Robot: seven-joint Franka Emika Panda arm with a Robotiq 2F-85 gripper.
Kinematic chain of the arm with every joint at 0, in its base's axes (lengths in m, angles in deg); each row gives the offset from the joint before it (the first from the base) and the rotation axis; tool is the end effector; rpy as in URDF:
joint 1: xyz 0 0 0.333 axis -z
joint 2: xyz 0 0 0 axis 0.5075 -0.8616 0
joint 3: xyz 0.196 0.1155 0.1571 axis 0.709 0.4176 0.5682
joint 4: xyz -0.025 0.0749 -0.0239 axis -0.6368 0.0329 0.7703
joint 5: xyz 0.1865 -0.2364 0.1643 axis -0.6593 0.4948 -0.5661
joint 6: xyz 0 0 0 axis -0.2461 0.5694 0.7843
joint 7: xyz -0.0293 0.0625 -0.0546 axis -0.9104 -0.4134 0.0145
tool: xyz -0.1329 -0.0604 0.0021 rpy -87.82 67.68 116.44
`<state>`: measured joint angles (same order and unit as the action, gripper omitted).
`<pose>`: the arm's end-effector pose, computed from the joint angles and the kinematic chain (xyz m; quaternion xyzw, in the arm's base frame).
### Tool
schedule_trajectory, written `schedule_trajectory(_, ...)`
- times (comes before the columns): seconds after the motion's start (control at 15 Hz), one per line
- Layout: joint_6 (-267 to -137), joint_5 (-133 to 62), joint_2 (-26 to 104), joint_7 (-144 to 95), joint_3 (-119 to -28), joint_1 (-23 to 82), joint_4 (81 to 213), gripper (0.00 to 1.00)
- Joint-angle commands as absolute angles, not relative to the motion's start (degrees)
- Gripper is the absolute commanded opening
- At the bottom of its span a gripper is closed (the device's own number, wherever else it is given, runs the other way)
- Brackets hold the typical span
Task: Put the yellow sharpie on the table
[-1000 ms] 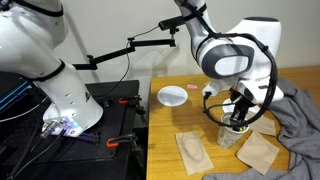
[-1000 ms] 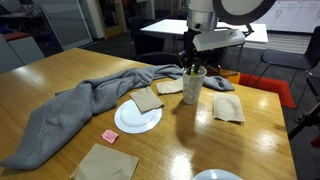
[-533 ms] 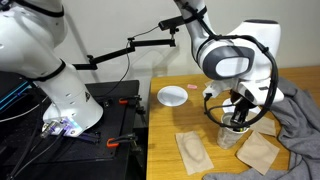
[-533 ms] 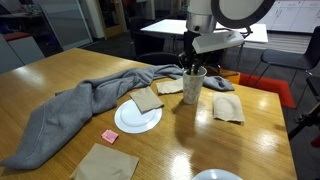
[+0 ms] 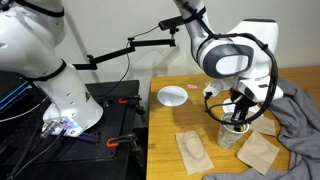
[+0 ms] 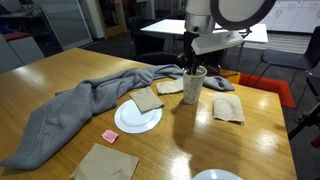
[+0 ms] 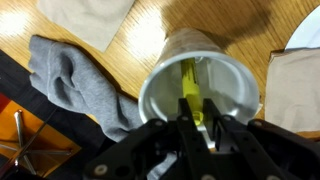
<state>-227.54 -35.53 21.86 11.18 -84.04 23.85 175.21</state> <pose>0.5405 -0.0804 0.1274 0.9268 -0.3622 0.0793 0.0598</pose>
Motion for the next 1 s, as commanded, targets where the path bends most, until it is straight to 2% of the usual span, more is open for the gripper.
schedule_trajectory(0.0,-224.88,-35.32,26.48,11.29,-86.44,20.86,178.32,0.05)
schedule_trajectory(0.67,-217.49,-23.83,44.29,15.01,-88.44,17.68,186.73,0.05)
schedule_trajectory(0.93,-213.98,-13.51,52.58,19.05,-85.22,20.27,188.39,0.05)
